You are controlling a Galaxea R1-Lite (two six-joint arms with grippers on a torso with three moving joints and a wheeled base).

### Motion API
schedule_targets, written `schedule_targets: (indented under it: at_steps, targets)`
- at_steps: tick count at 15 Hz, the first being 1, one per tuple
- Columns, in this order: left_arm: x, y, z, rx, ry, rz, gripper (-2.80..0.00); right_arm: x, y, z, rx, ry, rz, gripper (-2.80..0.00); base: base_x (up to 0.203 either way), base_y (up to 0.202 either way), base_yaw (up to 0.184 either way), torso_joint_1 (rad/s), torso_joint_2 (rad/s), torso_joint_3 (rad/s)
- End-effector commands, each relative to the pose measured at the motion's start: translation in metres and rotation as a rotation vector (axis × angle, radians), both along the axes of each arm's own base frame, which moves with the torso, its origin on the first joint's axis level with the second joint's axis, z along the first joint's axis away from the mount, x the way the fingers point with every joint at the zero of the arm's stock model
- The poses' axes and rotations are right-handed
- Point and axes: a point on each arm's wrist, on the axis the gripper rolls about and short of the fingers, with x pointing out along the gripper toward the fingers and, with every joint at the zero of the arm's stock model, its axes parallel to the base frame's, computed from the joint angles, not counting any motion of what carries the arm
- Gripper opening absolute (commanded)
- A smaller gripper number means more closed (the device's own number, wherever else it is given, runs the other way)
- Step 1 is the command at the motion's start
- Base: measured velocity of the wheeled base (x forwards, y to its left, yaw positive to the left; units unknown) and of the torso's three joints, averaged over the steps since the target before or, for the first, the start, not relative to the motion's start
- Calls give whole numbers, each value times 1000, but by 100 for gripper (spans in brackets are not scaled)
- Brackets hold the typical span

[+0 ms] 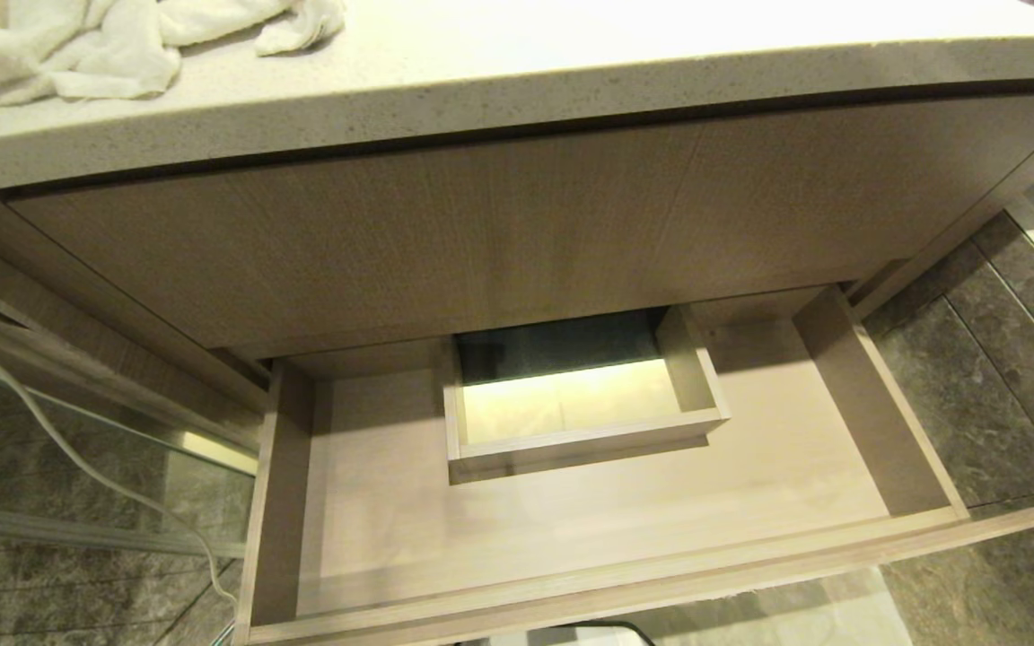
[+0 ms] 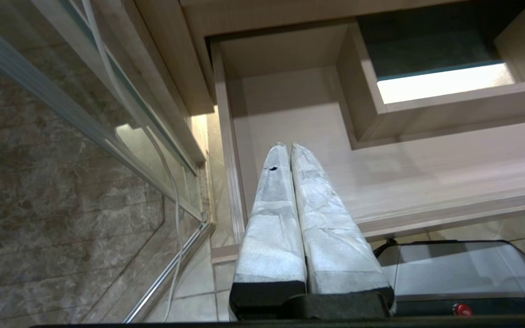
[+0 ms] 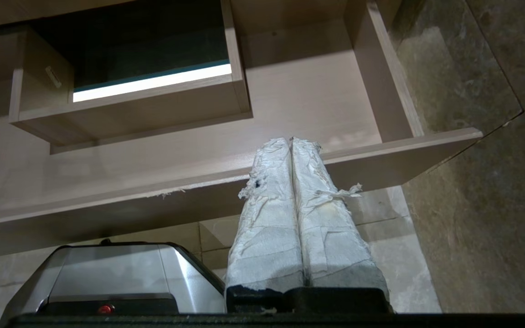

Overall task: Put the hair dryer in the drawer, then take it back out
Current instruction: Pick up the hairdryer

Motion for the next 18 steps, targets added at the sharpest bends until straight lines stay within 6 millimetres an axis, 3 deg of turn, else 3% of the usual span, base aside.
schedule_targets:
  at_steps: [1,18]
  targets:
    - [0,0,0,0,1,0,-280,0,0,0,2,-1,0,-280,0,0,0,154,-275,-127]
    - [0,0,0,0,0,0,-280,0,0,0,2,-1,0,-280,0,0,0,285,-537,-251]
